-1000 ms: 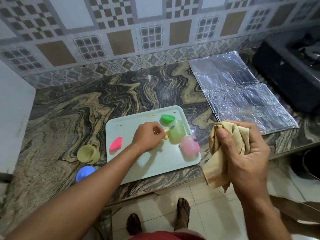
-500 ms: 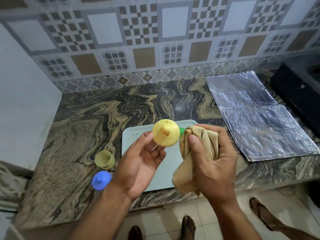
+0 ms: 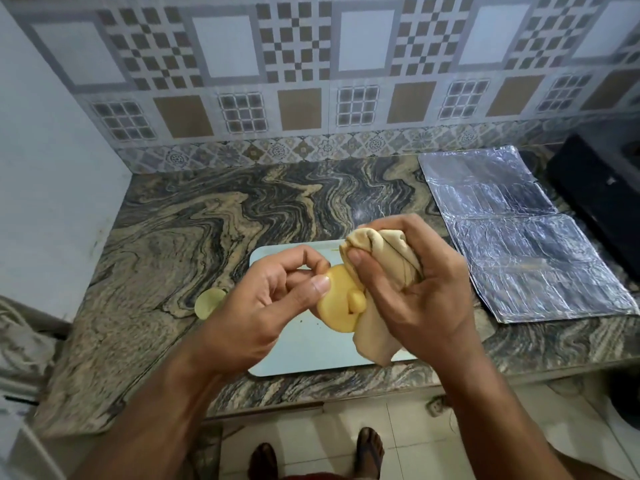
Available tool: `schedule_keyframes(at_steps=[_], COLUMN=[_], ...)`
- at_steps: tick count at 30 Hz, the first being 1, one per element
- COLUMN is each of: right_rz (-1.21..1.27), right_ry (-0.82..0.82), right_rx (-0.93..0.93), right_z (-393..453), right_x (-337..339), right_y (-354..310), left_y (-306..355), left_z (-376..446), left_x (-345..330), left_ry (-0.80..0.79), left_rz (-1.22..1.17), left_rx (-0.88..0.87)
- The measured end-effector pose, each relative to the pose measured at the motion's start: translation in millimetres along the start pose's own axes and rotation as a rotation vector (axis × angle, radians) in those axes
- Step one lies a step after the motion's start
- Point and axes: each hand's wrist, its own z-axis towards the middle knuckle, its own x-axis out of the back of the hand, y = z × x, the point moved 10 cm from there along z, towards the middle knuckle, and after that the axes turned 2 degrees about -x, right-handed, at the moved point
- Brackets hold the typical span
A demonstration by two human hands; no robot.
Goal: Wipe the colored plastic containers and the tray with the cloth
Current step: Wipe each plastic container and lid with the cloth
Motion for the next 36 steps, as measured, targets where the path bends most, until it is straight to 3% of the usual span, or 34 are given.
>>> schedule_keyframes(at_steps=[3, 8, 12, 17, 20, 24, 26, 28, 31, 36], right_rz=[-0.031, 0.276, 0.343, 0.400, 0.438, 0.469, 0.466, 0.442, 0.323, 0.194], right_ry=[-0.011, -0.101, -0.238, -0.295, -0.202, 0.125, 0.215, 0.234, 0.176, 0.047], right_rx=[-0.025, -0.104, -0.088, -0.087, -0.132, -0.212, -0.226, -0.221, -0.145, -0.056], right_z=[18.7, 31.1, 16.9, 10.7, 7.7, -3.8, -10.1, -13.8, -13.0, 2.5], right_x=[1.7, 19.7, 1.9, -20.5, -19.7, -6.9, -7.4, -9.5, -8.4, -2.2], right_y=[11.9, 22.6, 16.2, 8.2, 12.9, 18.4, 16.4, 12.2, 3.5, -6.5], left_y=[-3.0, -13.8, -13.8, -4.6, 3.2, -2.4, -15.5, -26.8, -23.8, 0.3], left_z=[3.2, 6.5, 10.6, 16.9, 17.3, 6.8, 1.8, -2.5, -4.9, -4.7], left_x=[2.2, 29.4, 35.6, 29.4, 25.9, 5.7, 0.4, -0.5, 4.1, 14.1], left_ry=[-0.035, 0.080, 0.086, 0.073, 0.112, 0.120, 0.225, 0.386, 0.468, 0.331], left_rz=[-0.006, -0.152, -0.158, -0.151, -0.230, -0.449, -0.546, -0.602, -0.533, -0.230], left_rx=[0.048, 0.135, 0.155, 0.169, 0.147, 0.076, 0.049, 0.063, 0.031, -0.075])
